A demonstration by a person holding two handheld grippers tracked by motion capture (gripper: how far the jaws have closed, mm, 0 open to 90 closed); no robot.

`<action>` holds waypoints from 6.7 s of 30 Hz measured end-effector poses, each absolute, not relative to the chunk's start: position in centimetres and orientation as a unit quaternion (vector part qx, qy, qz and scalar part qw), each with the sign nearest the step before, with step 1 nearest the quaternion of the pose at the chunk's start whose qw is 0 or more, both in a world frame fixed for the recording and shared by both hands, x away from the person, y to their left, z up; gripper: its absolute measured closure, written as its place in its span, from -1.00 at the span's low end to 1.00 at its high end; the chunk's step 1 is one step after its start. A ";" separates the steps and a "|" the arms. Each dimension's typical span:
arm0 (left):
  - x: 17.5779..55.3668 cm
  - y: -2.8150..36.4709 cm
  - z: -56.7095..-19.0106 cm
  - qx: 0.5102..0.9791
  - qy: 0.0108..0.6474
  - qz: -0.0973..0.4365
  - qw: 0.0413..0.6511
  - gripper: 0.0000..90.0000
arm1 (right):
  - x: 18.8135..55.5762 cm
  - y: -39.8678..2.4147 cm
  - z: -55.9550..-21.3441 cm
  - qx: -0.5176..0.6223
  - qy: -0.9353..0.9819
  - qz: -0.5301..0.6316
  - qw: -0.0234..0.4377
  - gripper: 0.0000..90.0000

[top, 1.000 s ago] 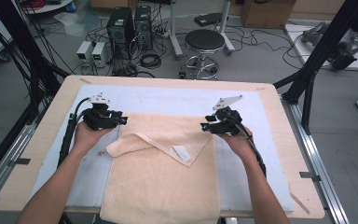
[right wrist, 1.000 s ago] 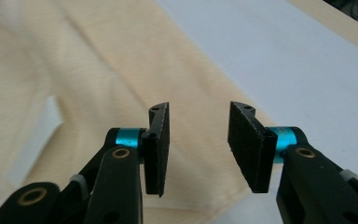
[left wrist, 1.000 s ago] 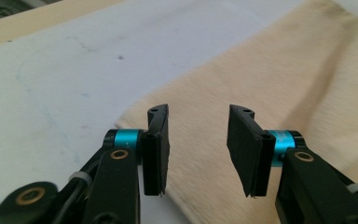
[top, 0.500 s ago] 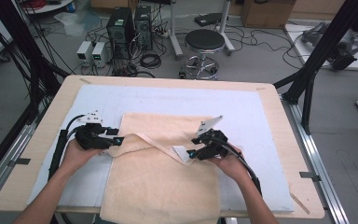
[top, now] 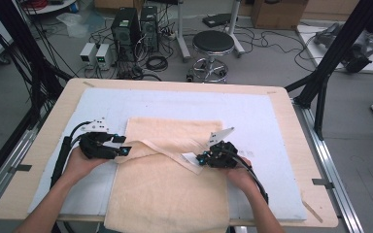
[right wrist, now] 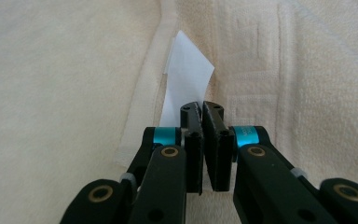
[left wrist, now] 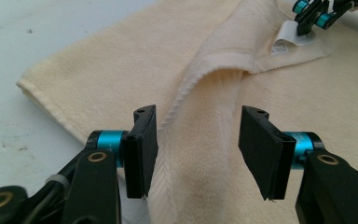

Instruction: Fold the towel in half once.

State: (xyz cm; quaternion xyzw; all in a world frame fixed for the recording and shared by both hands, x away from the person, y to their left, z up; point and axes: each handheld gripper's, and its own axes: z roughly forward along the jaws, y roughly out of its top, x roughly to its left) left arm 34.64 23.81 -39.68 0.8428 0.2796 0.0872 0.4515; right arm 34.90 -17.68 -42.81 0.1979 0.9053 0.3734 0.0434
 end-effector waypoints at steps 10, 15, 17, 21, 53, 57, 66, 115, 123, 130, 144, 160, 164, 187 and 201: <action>32.0 24.0 -40.2 0.846 0.258 0.082 0.459 -0.02 | 32.3 -21.9 -40.6 0.192 0.903 0.382 0.047 0.79; 30.9 24.3 -42.0 0.849 0.259 0.070 0.455 -0.01 | 31.1 -22.6 -41.1 0.191 0.901 0.388 0.045 0.43; 30.6 24.2 -42.5 0.853 0.257 0.067 0.450 0.00 | 30.7 -22.0 -41.9 0.175 0.906 0.382 0.046 0.29; 30.5 23.6 -42.8 0.865 0.243 0.063 0.435 0.09 | 30.7 -21.0 -42.5 0.165 0.912 0.372 0.055 0.20; 30.8 23.1 -43.6 0.883 0.232 0.059 0.403 0.50 | 31.4 -22.1 -43.1 0.191 0.909 0.366 0.059 0.27; 30.8 23.1 -43.5 0.880 0.239 0.063 0.406 0.77 | 31.7 -21.8 -43.4 0.205 0.905 0.370 0.046 0.69; 30.4 23.8 -42.2 0.866 0.239 0.074 0.432 0.88 | 31.2 -21.8 -42.7 0.197 0.906 0.371 0.050 0.91; 28.7 22.4 -43.7 0.883 0.234 0.069 0.402 0.32 | 29.4 -19.9 -42.9 0.164 0.922 0.348 0.035 0.40; 28.3 21.9 -43.5 0.882 0.232 0.087 0.400 0.85 | 29.6 -20.0 -43.1 0.166 0.919 0.355 0.034 0.86; 27.3 22.7 -41.8 0.870 0.227 0.087 0.430 0.87 | 28.6 -20.8 -41.5 0.166 0.907 0.385 0.036 0.88; 23.6 23.6 -40.0 0.868 0.194 0.047 0.455 0.85 | 24.7 -21.4 -39.0 0.122 0.902 0.414 0.027 0.88; 27.8 23.6 -39.6 0.843 0.240 0.104 0.469 0.28 | 28.6 -22.2 -39.5 0.170 0.888 0.427 0.017 0.23; 29.7 23.7 -40.3 0.837 0.266 0.123 0.462 0.25 | 29.6 -22.7 -39.3 0.183 0.885 0.427 0.038 0.23; 37.2 23.1 -43.7 0.829 0.376 0.111 0.399 -0.03 | 38.0 -23.6 -43.5 0.284 0.880 0.367 0.099 -0.04; 37.5 22.9 -43.6 0.834 0.361 0.118 0.400 0.82 | 38.8 -22.9 -43.0 0.276 0.889 0.362 0.051 0.83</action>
